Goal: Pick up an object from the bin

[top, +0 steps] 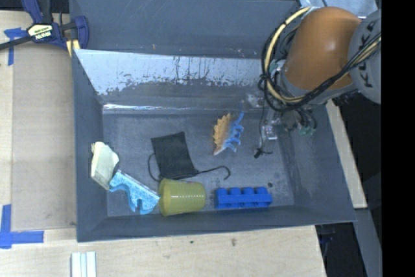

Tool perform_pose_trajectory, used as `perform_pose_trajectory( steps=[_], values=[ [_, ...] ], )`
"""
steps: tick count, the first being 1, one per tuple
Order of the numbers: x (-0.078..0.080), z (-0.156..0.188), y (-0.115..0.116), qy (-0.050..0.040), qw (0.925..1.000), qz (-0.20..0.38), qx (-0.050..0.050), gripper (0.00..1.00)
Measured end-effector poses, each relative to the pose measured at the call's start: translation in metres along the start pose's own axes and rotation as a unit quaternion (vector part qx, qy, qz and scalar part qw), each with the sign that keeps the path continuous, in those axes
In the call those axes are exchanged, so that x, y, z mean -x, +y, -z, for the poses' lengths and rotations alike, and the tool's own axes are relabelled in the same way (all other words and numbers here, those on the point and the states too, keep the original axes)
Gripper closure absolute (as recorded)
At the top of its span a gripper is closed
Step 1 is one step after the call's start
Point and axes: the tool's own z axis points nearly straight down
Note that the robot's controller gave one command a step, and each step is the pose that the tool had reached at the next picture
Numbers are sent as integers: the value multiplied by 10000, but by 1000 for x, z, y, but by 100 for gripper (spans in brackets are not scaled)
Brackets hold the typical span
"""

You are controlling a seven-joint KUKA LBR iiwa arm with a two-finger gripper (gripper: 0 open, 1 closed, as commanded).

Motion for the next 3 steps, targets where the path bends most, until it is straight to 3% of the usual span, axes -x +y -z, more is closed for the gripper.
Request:
perform_pose_trajectory(
  steps=[1, 2, 3],
  values=[
    [13, -23, 25, 80, 9986, 520, 47, 0],
    [51, -77, 10, -33, 9943, 1068, -14, 100],
    [51, -77, 10, -33, 9943, 1070, -14, 100]
  ],
)
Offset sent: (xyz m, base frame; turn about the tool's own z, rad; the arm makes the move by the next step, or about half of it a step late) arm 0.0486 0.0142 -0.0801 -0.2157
